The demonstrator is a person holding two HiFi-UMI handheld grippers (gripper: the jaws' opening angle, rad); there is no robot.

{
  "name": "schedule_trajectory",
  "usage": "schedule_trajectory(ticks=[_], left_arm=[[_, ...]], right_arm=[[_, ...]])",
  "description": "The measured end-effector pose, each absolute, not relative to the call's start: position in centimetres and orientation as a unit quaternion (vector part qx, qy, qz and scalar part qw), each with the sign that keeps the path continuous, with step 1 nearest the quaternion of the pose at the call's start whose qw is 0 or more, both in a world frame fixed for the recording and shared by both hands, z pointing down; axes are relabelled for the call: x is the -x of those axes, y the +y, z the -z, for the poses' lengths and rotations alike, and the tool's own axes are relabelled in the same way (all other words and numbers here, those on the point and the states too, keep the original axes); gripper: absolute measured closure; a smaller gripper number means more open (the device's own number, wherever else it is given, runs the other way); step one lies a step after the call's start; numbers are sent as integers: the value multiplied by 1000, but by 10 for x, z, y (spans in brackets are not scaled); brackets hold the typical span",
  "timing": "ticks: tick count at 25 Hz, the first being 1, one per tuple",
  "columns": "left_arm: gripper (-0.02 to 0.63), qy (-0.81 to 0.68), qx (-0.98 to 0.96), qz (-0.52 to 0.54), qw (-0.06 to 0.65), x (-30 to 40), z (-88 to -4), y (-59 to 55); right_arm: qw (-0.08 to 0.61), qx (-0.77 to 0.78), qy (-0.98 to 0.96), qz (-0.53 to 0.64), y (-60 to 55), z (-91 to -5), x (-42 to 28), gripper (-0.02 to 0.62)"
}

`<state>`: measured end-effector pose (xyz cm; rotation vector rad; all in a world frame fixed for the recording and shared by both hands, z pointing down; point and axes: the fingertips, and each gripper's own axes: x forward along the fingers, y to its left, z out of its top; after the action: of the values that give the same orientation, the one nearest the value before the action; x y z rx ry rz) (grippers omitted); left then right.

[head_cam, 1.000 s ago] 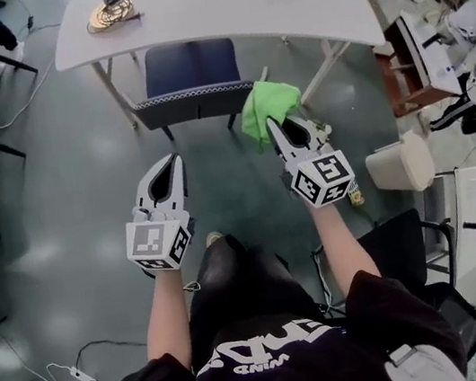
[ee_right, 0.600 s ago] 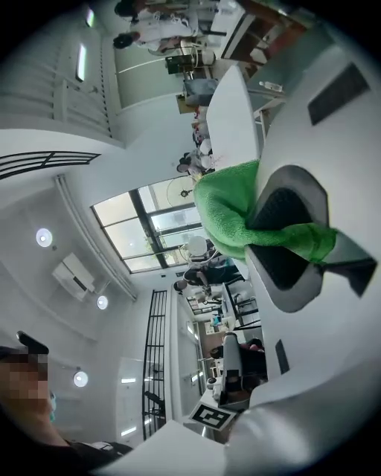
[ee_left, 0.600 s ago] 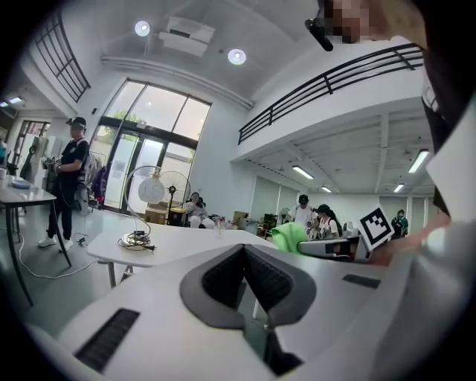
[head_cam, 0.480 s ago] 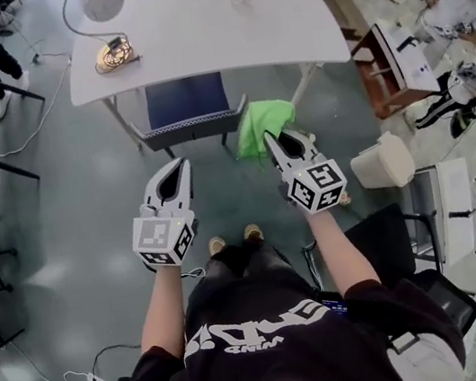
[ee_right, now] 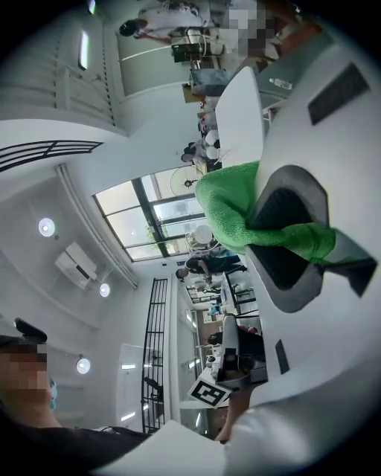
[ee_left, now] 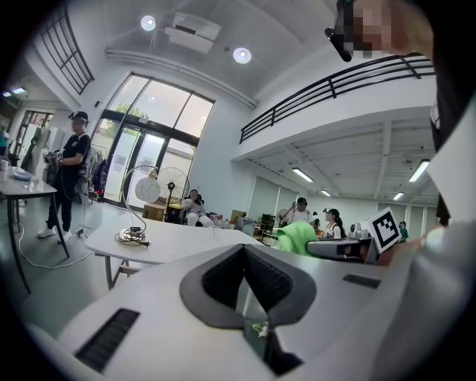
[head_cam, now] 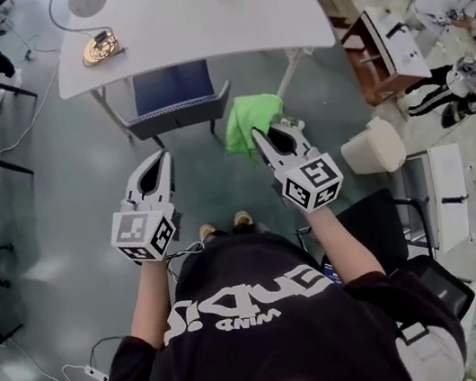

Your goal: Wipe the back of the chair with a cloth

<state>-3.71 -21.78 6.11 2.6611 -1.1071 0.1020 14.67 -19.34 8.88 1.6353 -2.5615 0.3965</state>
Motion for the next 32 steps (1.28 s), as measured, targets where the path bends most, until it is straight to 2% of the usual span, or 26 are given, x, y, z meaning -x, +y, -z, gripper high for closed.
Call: schedule_trajectory(ticks=[10,32], left_arm=[[607,-389,-915,-27,102,33,-61,-196],[607,-417,-906,4,77,51,-84,-204]], right_arm=[[16,-572,-810,-126,-147,-95,-175,548],[12,-578,-810,-95,-156,-113,-149,548]])
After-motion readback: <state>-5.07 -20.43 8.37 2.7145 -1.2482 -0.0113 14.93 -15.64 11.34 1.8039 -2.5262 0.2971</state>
